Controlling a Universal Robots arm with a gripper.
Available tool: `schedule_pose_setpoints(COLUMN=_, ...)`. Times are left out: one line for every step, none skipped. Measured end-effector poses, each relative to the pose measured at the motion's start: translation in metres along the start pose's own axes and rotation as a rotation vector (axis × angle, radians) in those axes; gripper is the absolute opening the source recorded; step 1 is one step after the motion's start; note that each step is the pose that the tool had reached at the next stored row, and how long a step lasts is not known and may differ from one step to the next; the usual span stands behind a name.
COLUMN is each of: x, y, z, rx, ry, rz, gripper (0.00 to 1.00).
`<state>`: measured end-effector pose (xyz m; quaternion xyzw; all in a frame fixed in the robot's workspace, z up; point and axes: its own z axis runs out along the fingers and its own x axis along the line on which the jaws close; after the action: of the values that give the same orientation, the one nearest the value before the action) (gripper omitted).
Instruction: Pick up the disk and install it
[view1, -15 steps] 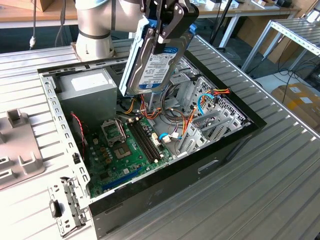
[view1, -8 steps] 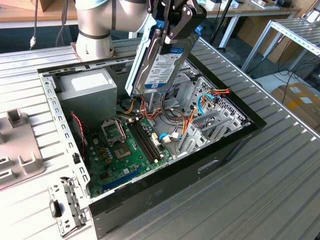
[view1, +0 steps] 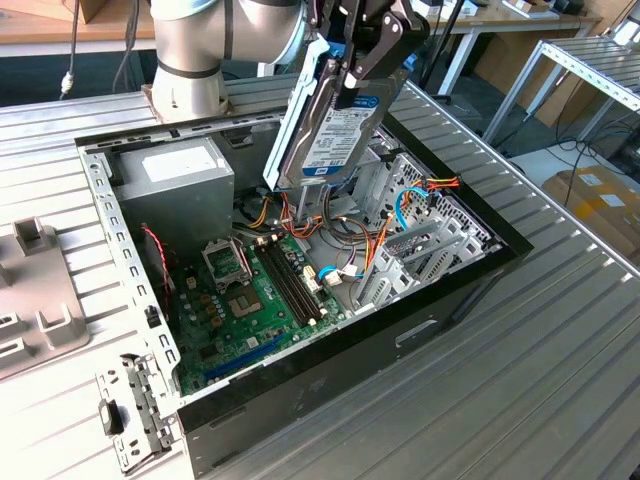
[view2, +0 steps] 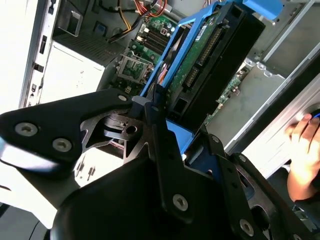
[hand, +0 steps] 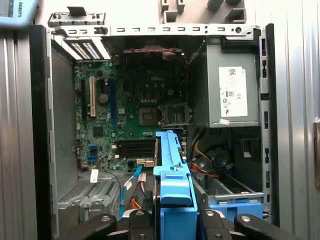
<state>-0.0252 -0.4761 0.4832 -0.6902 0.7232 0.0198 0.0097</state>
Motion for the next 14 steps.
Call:
schedule_pose_setpoints(x=0.0003, y=-0.0014, z=0.0001, rx=-0.0001, ry=0.0, rz=0.0, gripper=0.37)
schedule_pose_setpoints(x=0.0005, y=-0.0026, z=0.0001, rx=-0.0003, ry=0.0001, rz=0.0, gripper=0.37)
schedule_pose_setpoints(x=0.0008, y=-0.0044, z=0.0001, rx=-0.0004, ry=0.0001, rz=0.0, gripper=0.37)
schedule_pose_setpoints(x=0.0015, y=-0.0073, z=0.0002, rx=-0.0007, ry=0.0001, rz=0.0, gripper=0.37)
schedule_pose_setpoints(x=0.0017, y=-0.0083, z=0.0003, rx=-0.0008, ry=0.0001, rz=0.0, gripper=0.37)
schedule_pose_setpoints(x=0.0019, y=-0.0095, z=0.0003, rx=-0.0009, ry=0.0, rz=0.0, gripper=0.37)
schedule_pose_setpoints(x=0.0023, y=-0.0115, z=0.0003, rx=-0.0011, ry=0.0001, rz=0.0, gripper=0.37)
schedule_pose_setpoints(x=0.0026, y=-0.0131, z=0.0004, rx=-0.0012, ry=0.0001, rz=0.0, gripper=0.37)
schedule_pose_setpoints(x=0.0028, y=-0.0141, z=0.0004, rx=-0.0013, ry=0.0001, rz=0.0, gripper=0.37)
schedule_pose_setpoints(x=0.0032, y=-0.0161, z=0.0005, rx=-0.0015, ry=0.0002, rz=0.0, gripper=0.37)
schedule_pose_setpoints(x=0.0035, y=-0.018, z=0.0005, rx=-0.0017, ry=0.0001, rz=0.0, gripper=0.37)
schedule_pose_setpoints(x=0.0037, y=-0.0192, z=0.0005, rx=-0.0018, ry=0.0002, rz=0.0, gripper=0.37)
schedule_pose_setpoints(x=0.0041, y=-0.0214, z=0.0007, rx=-0.002, ry=0.0001, rz=0.0, gripper=0.37)
schedule_pose_setpoints(x=0.0043, y=-0.0226, z=0.0007, rx=-0.0021, ry=0.0001, rz=0.0, gripper=0.37)
